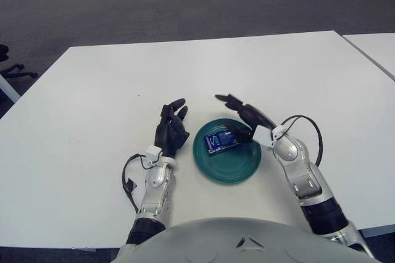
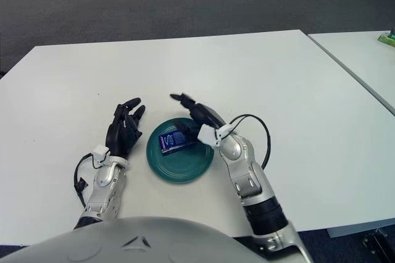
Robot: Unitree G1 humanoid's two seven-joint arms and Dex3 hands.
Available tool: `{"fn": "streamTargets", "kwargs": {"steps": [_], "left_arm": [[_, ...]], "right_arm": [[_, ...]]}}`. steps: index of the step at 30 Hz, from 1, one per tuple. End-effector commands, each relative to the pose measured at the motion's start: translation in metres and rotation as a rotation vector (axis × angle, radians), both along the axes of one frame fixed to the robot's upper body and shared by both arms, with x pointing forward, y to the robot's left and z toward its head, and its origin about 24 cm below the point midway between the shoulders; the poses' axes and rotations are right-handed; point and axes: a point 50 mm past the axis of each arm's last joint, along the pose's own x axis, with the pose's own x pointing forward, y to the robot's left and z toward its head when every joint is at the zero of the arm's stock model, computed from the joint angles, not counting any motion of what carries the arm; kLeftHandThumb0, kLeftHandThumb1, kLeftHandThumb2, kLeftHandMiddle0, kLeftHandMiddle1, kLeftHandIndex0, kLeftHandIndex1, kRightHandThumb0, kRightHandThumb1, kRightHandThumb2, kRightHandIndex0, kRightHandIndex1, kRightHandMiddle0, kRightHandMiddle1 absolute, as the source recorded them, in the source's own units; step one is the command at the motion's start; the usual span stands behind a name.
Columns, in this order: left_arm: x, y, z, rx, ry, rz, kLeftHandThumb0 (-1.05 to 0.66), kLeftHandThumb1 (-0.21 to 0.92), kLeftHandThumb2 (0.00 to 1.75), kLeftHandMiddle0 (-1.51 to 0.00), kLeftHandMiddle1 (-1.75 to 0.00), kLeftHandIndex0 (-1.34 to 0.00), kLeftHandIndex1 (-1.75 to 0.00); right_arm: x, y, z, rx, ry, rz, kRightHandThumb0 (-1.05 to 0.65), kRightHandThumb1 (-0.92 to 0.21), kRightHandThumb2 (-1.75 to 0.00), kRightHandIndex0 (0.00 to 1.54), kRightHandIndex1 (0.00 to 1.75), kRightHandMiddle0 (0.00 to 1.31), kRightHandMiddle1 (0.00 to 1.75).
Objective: Put the gum into the plate.
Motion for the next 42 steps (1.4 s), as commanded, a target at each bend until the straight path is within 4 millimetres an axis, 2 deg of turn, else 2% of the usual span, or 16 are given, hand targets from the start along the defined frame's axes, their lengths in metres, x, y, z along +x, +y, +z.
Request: {"fn": "streamTargets", "kwargs": {"steps": [1,7,15,19,24,29,42], "left_arm": [[-0.002,-0.004,0.0,-0.007,0.01,0.03,-0.9,0.92,0.91,-0.38,-0.4,-0.18,-1.04],[-0.001,-0.002,-0.001,0.002,0.015,0.027,-0.92,0.92,0.95,-0.38,-0.39,-0.24,-1.06],[0.0,0.004,0.0,-0.001,0.004,0.01,-0.93,0.92,0.96,-0.38,-0.37,-0.28,-1.08],[0.0,0.006,-0.001,0.004,0.006,0.007,-0.93,0.92,0.97,-0.38,-0.36,-0.28,-1.08],[-0.001,0.009,-0.003,0.003,0.016,0.008,-0.92,0.92,0.98,-0.37,-0.35,-0.27,-1.07],[-0.001,0.012,-0.004,-0.002,0.024,0.006,-0.91,0.92,0.98,-0.36,-0.33,-0.26,-1.06],[-0.003,0.017,-0.006,0.001,0.036,-0.012,-0.91,0.92,0.97,-0.37,-0.24,-0.23,-1.03]], "right_arm": [[0.003,-0.009,-0.004,0.16,0.017,-0.135,-0.87,-0.92,-0.91,0.34,0.03,0.0,0.57],[0.003,-0.032,-0.016,0.346,0.065,-0.304,-0.78,-0.92,-0.92,0.34,0.03,0.0,0.6],[0.006,-0.048,-0.027,0.444,0.114,-0.468,-0.73,-0.92,-0.94,0.41,0.05,0.0,0.68],[0.002,-0.052,-0.033,0.457,0.121,-0.5,-0.73,-0.92,-0.92,0.44,0.06,0.0,0.73],[-0.012,-0.059,-0.046,0.442,0.144,-0.536,-0.71,-0.92,-0.91,0.47,0.06,0.0,0.77],[-0.017,-0.074,-0.063,0.392,0.188,-0.572,-0.73,-0.92,-0.93,0.46,0.05,0.0,0.76],[-0.025,-0.072,-0.083,0.394,0.267,-0.649,-0.73,-0.92,-0.92,0.43,0.02,0.0,0.74]]}}
